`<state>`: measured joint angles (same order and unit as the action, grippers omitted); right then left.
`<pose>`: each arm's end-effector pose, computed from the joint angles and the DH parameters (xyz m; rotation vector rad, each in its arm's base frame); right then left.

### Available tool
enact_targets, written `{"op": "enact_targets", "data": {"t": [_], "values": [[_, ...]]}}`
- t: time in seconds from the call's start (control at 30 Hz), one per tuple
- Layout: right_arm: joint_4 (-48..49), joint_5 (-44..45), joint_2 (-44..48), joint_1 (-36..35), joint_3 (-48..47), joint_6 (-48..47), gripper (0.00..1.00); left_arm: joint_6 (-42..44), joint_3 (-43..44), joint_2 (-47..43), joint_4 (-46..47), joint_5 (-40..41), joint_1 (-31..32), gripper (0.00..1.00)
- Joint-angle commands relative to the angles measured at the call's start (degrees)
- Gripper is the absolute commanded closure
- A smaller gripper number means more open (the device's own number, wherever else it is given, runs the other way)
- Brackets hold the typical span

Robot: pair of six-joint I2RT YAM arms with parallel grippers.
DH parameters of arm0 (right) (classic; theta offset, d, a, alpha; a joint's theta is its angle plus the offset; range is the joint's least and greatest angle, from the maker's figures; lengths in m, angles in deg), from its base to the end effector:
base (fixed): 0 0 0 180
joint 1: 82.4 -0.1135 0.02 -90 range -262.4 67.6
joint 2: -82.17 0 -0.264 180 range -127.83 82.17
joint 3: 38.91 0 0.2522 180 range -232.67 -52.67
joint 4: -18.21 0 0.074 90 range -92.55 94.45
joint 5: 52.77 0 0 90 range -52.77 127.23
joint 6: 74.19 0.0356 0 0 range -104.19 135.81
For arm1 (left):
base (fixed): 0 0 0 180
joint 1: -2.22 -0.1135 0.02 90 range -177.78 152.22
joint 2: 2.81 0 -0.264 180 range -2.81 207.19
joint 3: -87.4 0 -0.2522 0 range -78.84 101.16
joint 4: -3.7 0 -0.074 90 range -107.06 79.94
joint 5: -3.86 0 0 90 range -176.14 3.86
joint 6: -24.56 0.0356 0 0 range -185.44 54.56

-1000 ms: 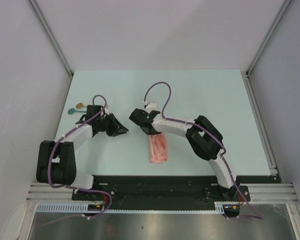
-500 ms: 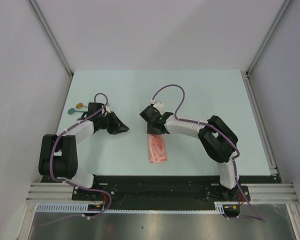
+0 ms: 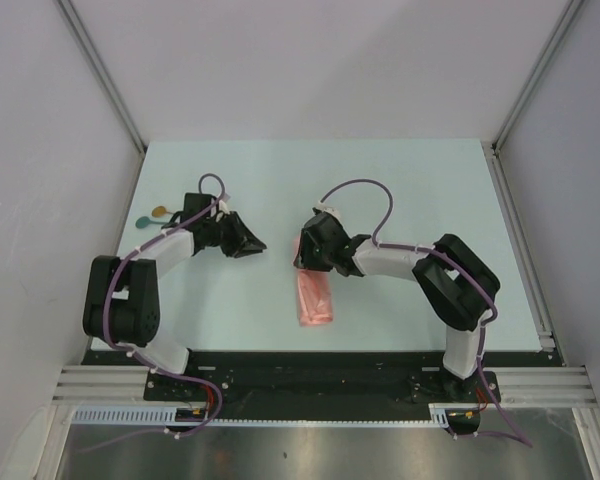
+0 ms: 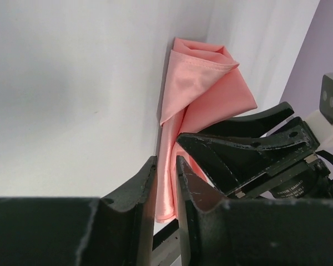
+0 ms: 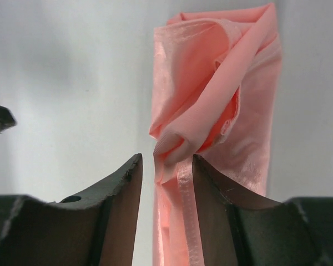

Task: Fold the napkin into a case and place the utensils inside
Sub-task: Stuff the top corner of the smaller-rectangle-folded napkin into the folded napkin.

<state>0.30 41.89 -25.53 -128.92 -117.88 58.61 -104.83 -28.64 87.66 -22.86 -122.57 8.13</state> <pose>0.2750 0.2858 0.1642 -0.0404 2.4781 0.6208 0.3057 -0.0529 0.1829 -0.4697 2.5416 -1.1106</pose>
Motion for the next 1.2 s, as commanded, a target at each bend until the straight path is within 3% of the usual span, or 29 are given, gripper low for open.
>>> {"op": "enact_targets", "data": {"t": [0.0, 0.27, 0.47, 0.6, 0.93, 1.13, 1.17], "values": [[8.88, -4.14, 3.11, 1.17, 1.66, -1.32, 0.51, 0.99, 3.5, 1.19, 0.75, -1.19, 2.61, 0.76], [16.43, -10.72, 2.85, 3.45, 5.35, -1.15, 0.47, 1.25, 8.77, 4.7, -0.64, -0.14, 5.69, 0.78], [24.51, -16.17, 2.58, 6.0, 9.39, -2.11, 0.49, 3.63, 11.86, 7.08, -1.54, -0.75, 7.36, 0.56], [30.41, -20.47, 2.5, 7.67, 12.91, -2.46, 0.58, 4.59, 13.08, 8.92, -1.79, -2.25, 8.5, 0.48], [39.82, -29.89, -2.07, 9.96, 14.76, -0.53, 0.78, 7.58, 22.21, 14.99, -6.62, -1.9, 12.8, 0.44], [41.85, -32.61, -3.65, 10.93, 15.11, 0.0, 0.73, 9.34, 26.88, 17.45, -9.26, 1.09, 15.18, 0.43], [41.93, -33.05, -3.74, 11.19, 15.11, -0.18, 0.68, 9.16, 27.15, 18.06, -9.0, 0.83, 15.36, 0.44]]}}
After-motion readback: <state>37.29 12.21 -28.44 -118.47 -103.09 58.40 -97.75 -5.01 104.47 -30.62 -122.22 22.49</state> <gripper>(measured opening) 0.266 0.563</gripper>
